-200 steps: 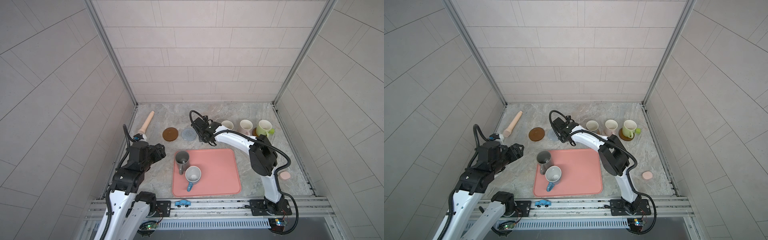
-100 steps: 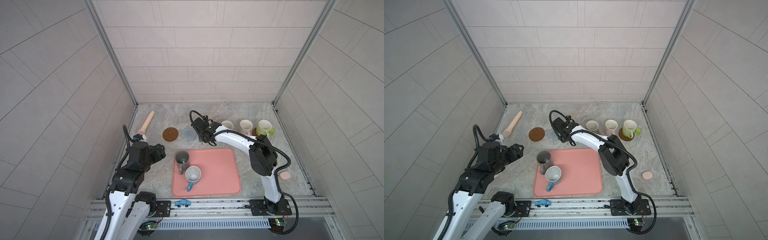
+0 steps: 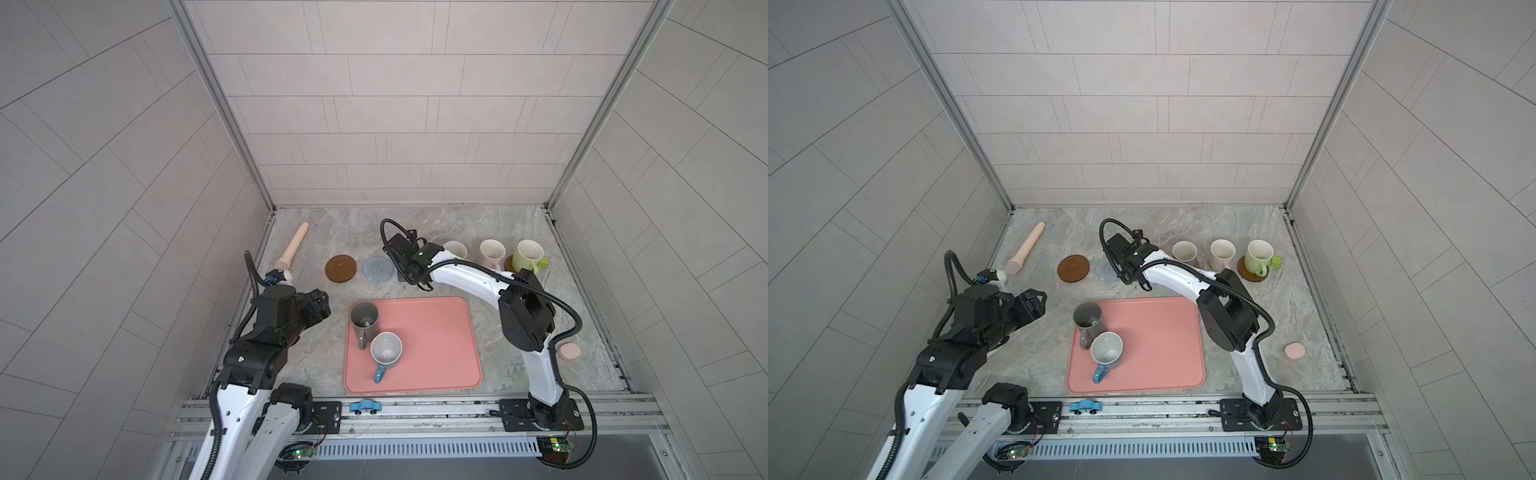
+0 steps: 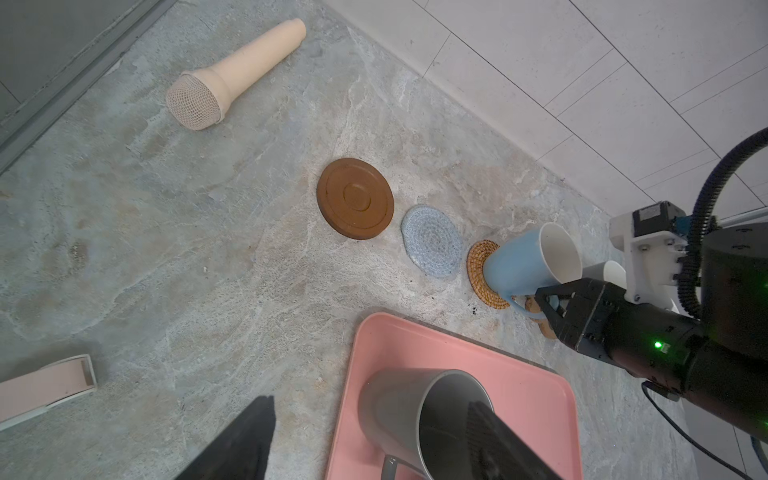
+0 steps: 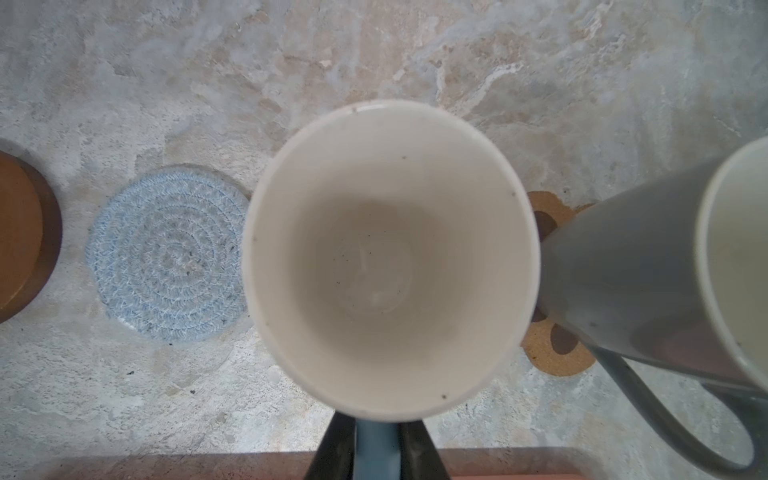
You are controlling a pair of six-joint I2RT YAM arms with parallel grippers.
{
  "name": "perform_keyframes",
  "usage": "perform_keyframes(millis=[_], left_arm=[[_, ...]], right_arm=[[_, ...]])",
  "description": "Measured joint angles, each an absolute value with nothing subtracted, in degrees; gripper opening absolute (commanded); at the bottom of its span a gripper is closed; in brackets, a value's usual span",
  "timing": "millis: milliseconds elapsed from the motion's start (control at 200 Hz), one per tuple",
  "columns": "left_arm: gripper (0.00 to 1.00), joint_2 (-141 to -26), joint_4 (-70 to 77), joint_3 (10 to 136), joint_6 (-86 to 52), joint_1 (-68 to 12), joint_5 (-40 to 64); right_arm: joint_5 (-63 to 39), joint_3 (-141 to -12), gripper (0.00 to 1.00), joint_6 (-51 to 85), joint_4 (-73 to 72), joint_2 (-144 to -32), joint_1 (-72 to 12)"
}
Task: Place cups on coasters
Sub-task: Place the cup on the coaster.
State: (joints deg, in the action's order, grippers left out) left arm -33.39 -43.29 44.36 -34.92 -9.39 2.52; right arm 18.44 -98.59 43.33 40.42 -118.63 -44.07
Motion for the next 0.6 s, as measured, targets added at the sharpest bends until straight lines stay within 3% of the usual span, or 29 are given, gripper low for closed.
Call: perform_keyframes(millis=[600], left_arm=[[0.8, -33.36, -43.35, 44.38, -34.92, -9.39, 2.31]], right_arm=[[17.89, -95.92, 0.31, 44.03, 38.76, -118.54, -44.07]])
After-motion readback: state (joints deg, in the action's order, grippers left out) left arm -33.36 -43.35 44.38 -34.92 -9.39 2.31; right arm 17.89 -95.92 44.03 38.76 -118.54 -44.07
